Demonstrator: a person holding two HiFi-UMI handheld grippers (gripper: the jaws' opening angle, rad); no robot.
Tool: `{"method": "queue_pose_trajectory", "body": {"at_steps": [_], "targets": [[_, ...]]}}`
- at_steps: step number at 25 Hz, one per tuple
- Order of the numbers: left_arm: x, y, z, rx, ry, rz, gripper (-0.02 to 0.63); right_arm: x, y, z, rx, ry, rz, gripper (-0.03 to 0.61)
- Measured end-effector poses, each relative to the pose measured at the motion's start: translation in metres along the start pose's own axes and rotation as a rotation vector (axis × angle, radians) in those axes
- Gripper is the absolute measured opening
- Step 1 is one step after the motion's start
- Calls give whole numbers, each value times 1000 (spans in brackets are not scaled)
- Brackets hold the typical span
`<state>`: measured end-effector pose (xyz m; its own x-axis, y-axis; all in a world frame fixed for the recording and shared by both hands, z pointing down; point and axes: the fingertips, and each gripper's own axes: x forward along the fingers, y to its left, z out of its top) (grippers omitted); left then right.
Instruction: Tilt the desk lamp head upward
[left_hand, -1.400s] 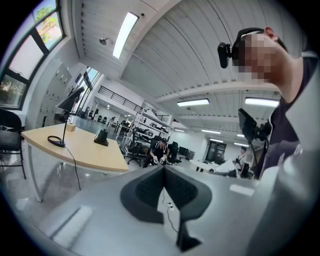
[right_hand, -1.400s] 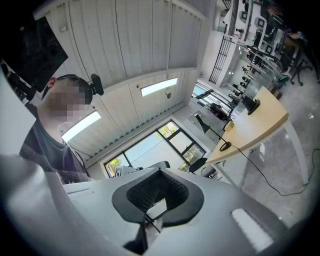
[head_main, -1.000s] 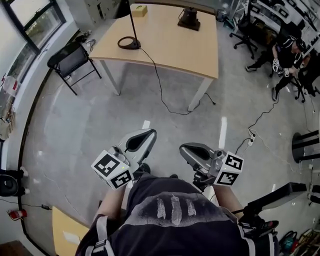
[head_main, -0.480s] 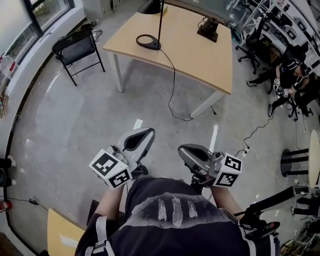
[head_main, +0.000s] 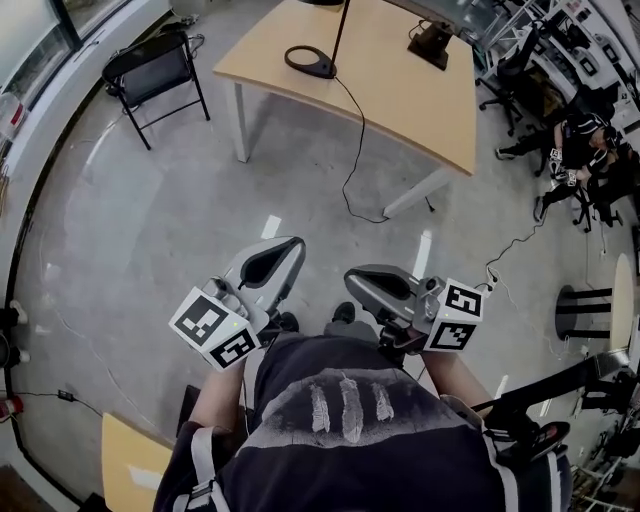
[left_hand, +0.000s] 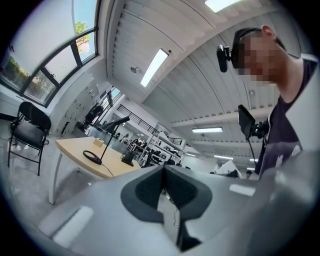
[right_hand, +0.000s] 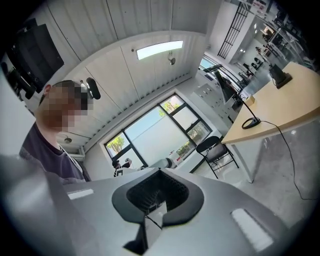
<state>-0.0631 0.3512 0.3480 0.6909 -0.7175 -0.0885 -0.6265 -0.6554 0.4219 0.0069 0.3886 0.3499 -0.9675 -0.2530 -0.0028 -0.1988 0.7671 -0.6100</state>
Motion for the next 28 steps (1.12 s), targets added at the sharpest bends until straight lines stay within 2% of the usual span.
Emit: {"method": "queue_pose_trajectory", "body": {"at_steps": [7,10,14,20,25,28], "targets": [[-8,29,7,13,25,63,2,27,-12,10,59,-47,98,-2],[14,32,2,31,57,64,2,19,-25,18,61,-82,118,-2],[63,19,-7,49,108,40,2,-18,-48,36,66,-135,106,-2],[148,-9,-17,109,164,-22,2,-102,-101,75,189,-353,105,-2],[224,-50,-35,154,183,-56,2,-180,-126,106,109,-375,87,-2],[250,-51,-45,153,235,-27,2,-193,-145,116,130,-376,102,-2]]}}
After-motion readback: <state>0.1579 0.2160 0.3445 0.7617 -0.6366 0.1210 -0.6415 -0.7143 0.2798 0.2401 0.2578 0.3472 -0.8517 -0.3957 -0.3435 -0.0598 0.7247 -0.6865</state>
